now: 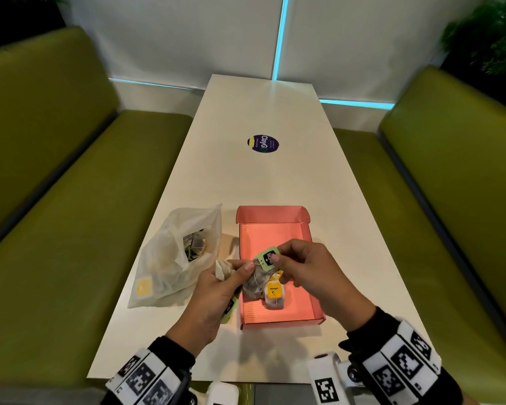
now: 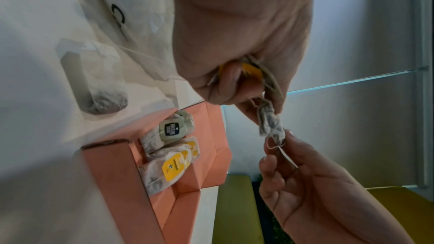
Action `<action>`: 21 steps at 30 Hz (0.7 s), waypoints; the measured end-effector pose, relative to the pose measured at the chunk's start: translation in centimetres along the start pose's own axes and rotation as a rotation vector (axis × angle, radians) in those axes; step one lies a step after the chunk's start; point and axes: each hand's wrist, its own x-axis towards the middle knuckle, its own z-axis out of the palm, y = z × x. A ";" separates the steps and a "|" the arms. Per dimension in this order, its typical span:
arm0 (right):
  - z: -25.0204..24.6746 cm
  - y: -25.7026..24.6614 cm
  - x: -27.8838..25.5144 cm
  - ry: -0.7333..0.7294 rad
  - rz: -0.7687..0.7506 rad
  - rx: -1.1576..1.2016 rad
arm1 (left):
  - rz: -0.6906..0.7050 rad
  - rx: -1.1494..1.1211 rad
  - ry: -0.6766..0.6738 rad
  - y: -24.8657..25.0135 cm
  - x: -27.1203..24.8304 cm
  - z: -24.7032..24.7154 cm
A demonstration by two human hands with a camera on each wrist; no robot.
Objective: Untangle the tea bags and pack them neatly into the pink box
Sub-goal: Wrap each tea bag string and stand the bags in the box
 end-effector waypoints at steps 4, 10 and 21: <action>-0.3 -0.2 0.2 -0.071 0.046 0.029 | -0.016 0.008 0.008 -0.1 0.2 -0.1; -0.2 -0.3 0.2 -0.067 0.034 0.003 | -0.033 0.062 -0.023 0.5 -0.1 0.2; -0.1 -0.2 -0.3 -0.157 -0.025 0.050 | 0.045 0.280 0.006 1.0 0.8 -0.7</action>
